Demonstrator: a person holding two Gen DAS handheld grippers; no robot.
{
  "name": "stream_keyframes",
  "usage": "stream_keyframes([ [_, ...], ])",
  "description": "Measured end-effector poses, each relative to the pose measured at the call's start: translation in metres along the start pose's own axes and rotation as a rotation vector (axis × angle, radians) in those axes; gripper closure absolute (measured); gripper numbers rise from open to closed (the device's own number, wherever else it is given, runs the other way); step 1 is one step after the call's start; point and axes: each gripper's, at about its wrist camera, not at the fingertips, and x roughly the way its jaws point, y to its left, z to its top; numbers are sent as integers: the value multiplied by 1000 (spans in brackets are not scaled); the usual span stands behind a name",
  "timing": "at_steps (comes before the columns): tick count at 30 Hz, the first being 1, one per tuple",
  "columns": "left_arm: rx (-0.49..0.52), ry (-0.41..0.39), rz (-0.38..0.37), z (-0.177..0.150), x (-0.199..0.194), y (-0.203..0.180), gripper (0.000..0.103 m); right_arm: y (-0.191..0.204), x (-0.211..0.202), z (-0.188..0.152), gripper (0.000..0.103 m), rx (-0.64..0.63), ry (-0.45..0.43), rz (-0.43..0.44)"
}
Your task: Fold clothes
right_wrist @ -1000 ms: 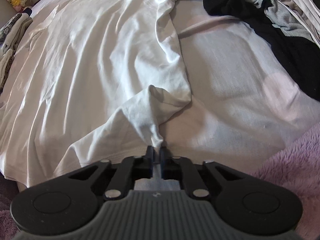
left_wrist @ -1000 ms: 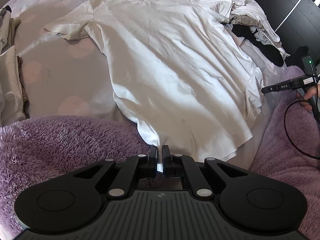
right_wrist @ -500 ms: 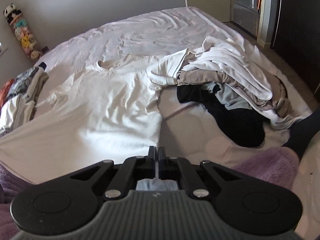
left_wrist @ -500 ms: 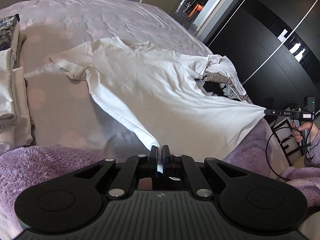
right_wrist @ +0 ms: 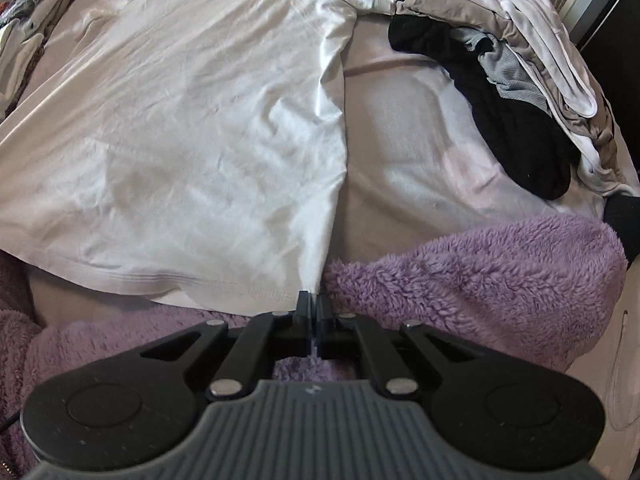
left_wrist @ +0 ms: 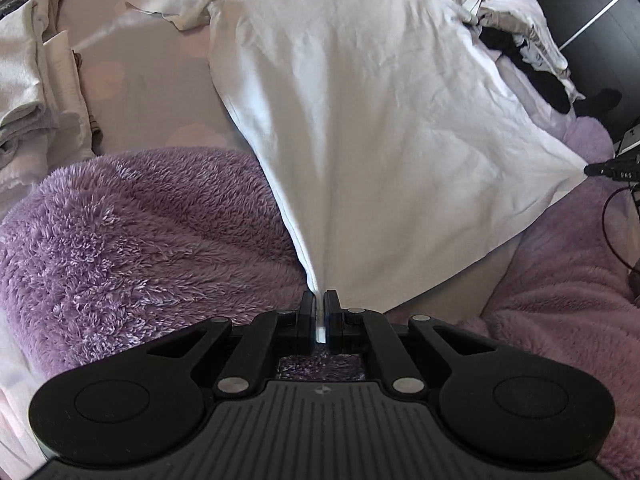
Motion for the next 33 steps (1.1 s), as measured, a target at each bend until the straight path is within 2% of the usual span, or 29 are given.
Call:
stream_keyframes([
  [3,5,32,4,7,9,0,101,4,11,4,100,-37,34,-17],
  [7,-29,53,-40,16,8,5,99,7,13,8,97,-62,53,-22],
  [9,-35,42,-53,21,2,8,89,7,9,11,96,-64,49,-22],
  [11,-31,11,-70,27,-9,11,83,6,1,14,86,-61,34,-22],
  [12,-30,-8,-80,30,-15,12,81,5,-4,16,82,-59,15,-31],
  [13,-34,-35,-92,35,-22,15,79,4,-10,18,74,-56,-4,-41],
  [14,-41,-61,-99,40,-28,19,75,2,-15,20,71,-53,-23,-50],
  [18,-104,-167,-73,71,-44,39,73,-5,-26,34,71,-8,-100,-79],
  [22,-155,-233,-47,106,-31,63,73,-12,-25,51,71,76,-203,-102],
  [27,-213,-307,-16,150,-9,92,73,-6,5,74,71,210,-306,-75],
  [33,-280,-371,7,197,21,125,73,6,44,95,71,337,-404,-119],
])
